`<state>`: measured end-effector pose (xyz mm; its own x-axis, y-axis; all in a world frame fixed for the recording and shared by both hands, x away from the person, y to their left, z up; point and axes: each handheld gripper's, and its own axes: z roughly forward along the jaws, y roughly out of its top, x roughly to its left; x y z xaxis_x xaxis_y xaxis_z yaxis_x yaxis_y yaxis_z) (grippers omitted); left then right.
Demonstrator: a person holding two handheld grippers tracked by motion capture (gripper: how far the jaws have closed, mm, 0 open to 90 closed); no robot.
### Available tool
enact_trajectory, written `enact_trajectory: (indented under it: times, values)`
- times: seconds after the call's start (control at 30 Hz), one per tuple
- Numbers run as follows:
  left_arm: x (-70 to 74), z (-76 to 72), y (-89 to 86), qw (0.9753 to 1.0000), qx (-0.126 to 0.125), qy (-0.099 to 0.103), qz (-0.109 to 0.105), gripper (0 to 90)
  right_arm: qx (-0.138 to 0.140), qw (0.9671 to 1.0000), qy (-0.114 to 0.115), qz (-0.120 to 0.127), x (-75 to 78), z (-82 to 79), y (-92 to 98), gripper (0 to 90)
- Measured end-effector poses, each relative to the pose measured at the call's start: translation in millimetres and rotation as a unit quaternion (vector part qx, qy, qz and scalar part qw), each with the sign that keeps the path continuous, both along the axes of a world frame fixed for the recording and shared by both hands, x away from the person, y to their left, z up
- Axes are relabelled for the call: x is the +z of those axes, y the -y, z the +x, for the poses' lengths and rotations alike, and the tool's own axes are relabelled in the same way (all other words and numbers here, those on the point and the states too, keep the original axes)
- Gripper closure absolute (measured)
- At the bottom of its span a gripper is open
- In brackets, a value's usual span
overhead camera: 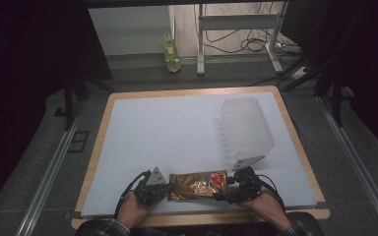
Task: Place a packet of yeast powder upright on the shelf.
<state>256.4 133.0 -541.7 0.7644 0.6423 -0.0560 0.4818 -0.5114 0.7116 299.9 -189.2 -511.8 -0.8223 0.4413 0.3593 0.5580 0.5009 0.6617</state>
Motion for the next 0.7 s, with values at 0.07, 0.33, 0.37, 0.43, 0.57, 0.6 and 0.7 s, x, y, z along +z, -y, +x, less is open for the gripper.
enact_trajectory:
  times: [0.07, 0.33, 0.37, 0.43, 0.57, 0.6, 0.7]
  values:
    - [-0.3, 0.5, -0.7, 1.0, 0.0, -0.002, -0.004, 89.8, 0.001, 1.0, -0.007, 0.003, 1.8, 1.9, -2.3, 27.7]
    - [-0.2, 0.8, -1.7, 1.0, -0.002, -0.004, -0.005, 89.7, -0.01, 0.9994, -0.022, 0.026, 12.7, 10.0, -8.6, 41.2]
    - [-0.1, 0.7, -1.5, 1.0, -0.002, -0.003, -0.004, 89.7, -0.012, 0.9994, -0.02, 0.025, 14.0, 10.4, -9.7, 42.9]
    - [0.1, 0.6, -1.6, 1.0, -0.002, -0.003, -0.003, 89.7, -0.01, 0.9995, -0.015, 0.024, 17.2, 11.4, -13.0, 45.4]
    - [0.8, -0.1, -1.1, 1.0, -0.004, 0.001, 0.003, 89.6, -0.012, 0.9997, -0.008, 0.018, 24.5, 12.3, -19.4, 49.5]
    - [0.8, -0.3, -1.0, 1.0, -0.004, 0.002, 0.003, 89.6, -0.013, 0.9997, -0.006, 0.018, 26.5, 13.2, -20.6, 51.0]
    - [1.8, -0.7, -1.0, 0.9999, -0.007, 0.005, 0.009, 89.5, -0.014, 0.9997, -0.011, 0.019, 30.0, 16.0, -22.4, 55.6]
